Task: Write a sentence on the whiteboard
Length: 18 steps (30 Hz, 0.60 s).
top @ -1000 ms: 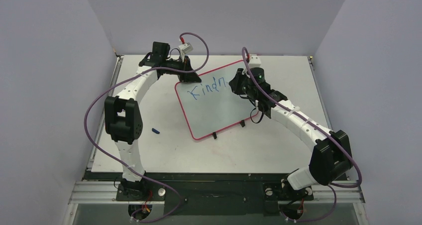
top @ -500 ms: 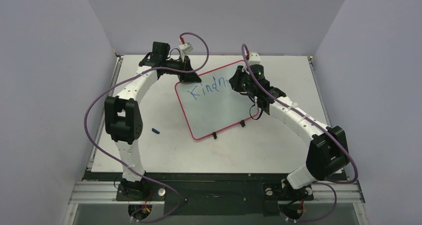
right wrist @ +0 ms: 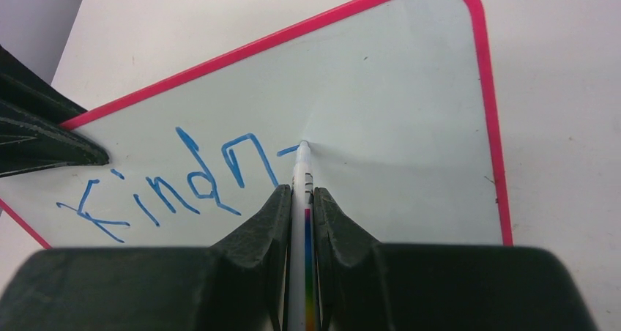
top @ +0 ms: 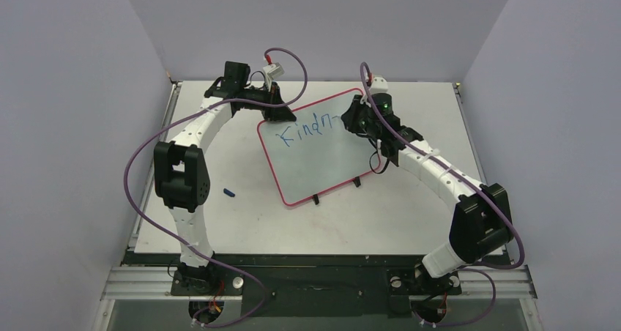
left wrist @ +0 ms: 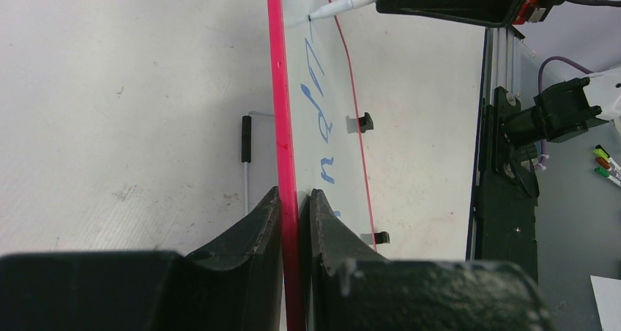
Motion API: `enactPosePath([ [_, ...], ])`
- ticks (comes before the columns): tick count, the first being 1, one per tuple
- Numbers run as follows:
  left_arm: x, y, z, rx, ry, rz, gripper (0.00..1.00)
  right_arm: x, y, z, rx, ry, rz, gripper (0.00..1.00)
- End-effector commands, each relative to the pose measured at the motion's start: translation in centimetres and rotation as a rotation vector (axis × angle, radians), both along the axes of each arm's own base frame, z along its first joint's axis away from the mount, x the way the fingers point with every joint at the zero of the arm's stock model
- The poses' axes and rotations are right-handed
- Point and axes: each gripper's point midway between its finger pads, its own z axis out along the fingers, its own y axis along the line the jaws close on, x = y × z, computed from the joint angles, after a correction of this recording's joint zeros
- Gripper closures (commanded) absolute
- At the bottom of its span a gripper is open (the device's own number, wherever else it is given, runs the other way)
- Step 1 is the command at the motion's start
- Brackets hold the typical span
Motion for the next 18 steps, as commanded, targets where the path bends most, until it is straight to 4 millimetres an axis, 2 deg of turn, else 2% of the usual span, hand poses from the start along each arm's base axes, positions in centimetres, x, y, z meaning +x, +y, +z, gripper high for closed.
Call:
enactPosePath([
  [1,-1.1,-1.2,1.4,-0.004,-0.096,-0.078,1.0,1.3,-0.9,1.3,0.017,-0.041,-0.036,1.0],
  [6,-1.1,-1.2,1.4,-0.004,-0.096,-0.077,1.0,1.7,-0.3,2.0,0.031,-0.05,-0.018,1.0],
  [13,-1.1,-1.3,1.3,-0.004,-0.094,-0.081,1.0,1.6,1.9,2.9,0.052,-0.064,0.026,1.0],
  [18,-1.2,-1.3,1.4,-0.004,-0.096,-0.081,1.0,1.5,2.5,2.7,0.049,-0.059,0.034,1.0],
])
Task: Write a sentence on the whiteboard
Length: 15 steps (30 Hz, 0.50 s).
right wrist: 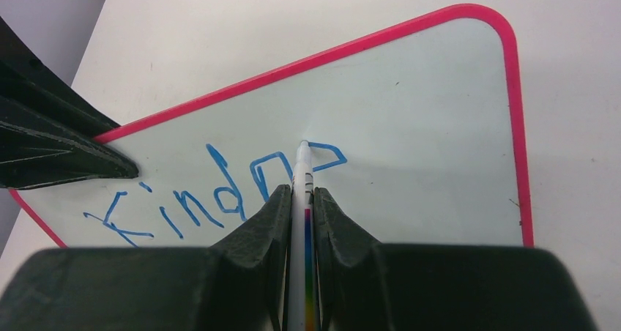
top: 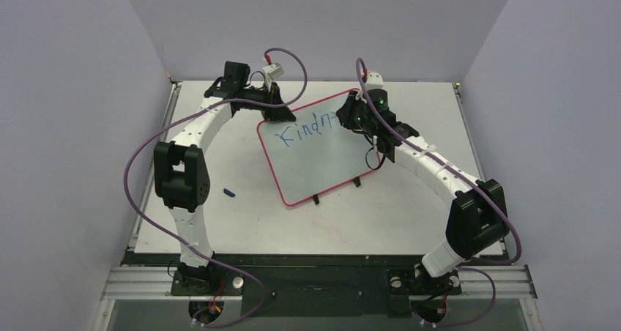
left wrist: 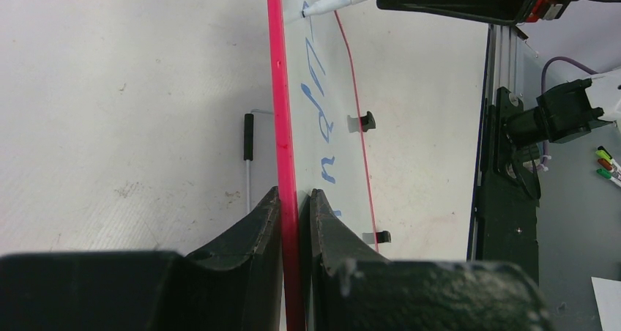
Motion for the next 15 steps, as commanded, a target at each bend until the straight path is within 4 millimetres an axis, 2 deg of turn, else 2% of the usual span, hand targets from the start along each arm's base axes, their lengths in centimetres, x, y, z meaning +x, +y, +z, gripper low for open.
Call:
enactPosePath([
  [1,-1.2,-1.3,1.5,-0.01,-0.1,-0.087,1.0,0.6,1.3,1.4,0.028,-0.038,0.02,1.0],
  [15,-1.2,-1.3,1.4,-0.008,-0.096,-0.086,1.0,-1.9,0.1,-2.4,0.025,0.031,0.003,1.0],
])
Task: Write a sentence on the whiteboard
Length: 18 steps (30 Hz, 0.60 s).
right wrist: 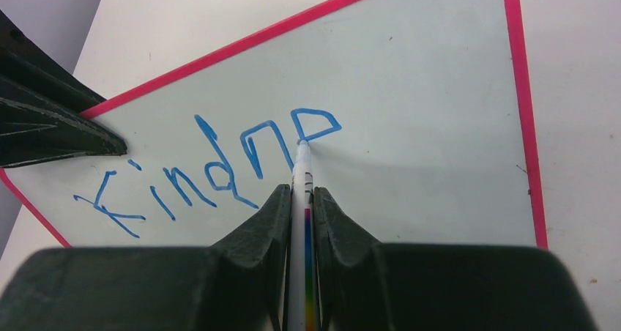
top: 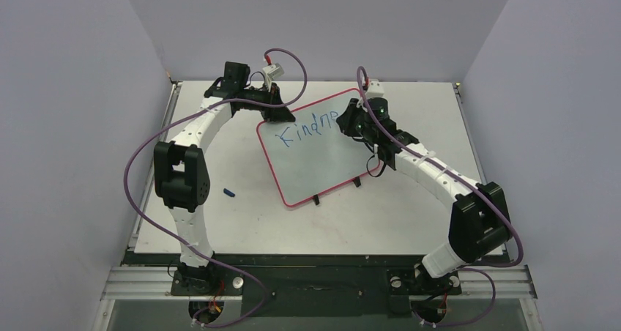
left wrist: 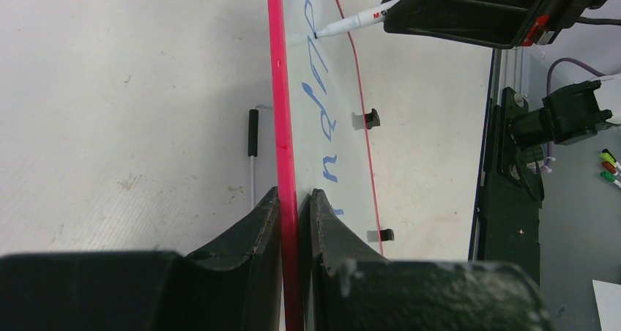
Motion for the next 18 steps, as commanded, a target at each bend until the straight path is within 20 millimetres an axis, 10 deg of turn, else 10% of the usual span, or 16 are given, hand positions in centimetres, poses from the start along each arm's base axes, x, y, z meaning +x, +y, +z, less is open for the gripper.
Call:
enactPosePath([
  [1,-1.3,-1.5,1.7,-0.023,-0.103,-0.101,1.0,-1.1,-0.2,-0.9,0.004,0.02,0.0,1.0],
  [18,-1.3,-1.5,1.9,-0.022,-0.109,-0.102,1.0,-0.7,-2.6,0.5,-0.044,-0.01,-0.084,1.0],
])
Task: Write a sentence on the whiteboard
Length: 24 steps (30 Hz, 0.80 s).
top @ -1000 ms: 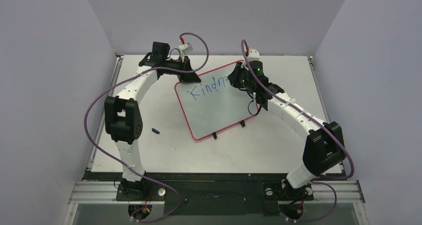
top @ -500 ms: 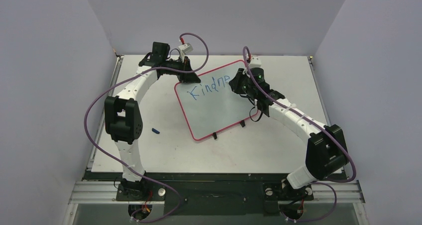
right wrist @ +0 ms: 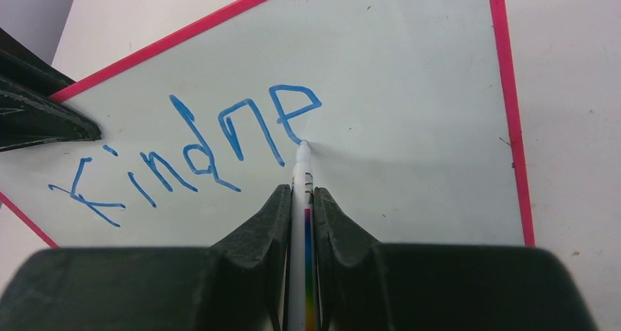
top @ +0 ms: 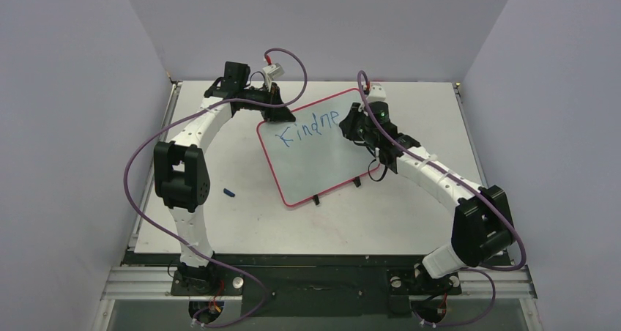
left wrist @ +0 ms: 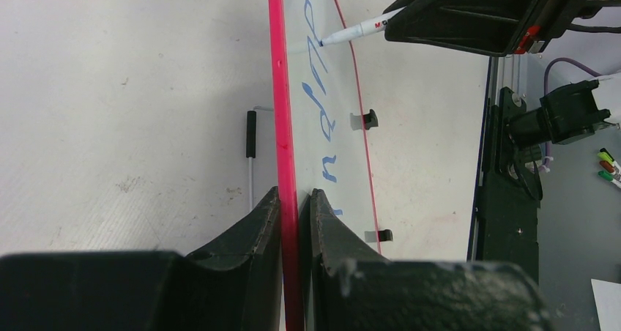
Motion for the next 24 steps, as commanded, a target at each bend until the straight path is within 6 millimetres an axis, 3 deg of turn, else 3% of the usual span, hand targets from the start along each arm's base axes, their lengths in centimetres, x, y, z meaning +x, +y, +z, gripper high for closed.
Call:
enactPosePath([
  [1,-1.2,-1.5,1.8,-0.02,-0.109,-0.098,1.0,0.3,-1.8,1.5,-0.031,-0.032,-0.064,1.0],
  [12,-1.2,-1.5,1.8,-0.02,-0.108,-0.098,1.0,0.1,-1.9,3.1,-0.018,-0.058,-0.052,1.0],
  [19,-1.2,-1.4,1.8,-0.019,-0.109,-0.097,1.0,-0.5,-1.8,6.3,0.043,-0.127,-0.027,1.0],
  [24,-1.2,-1.5,1.8,-0.02,-0.108,-0.098,1.0,0.2,-2.5,8.3,0.077,-0.174,-0.051,1.0],
])
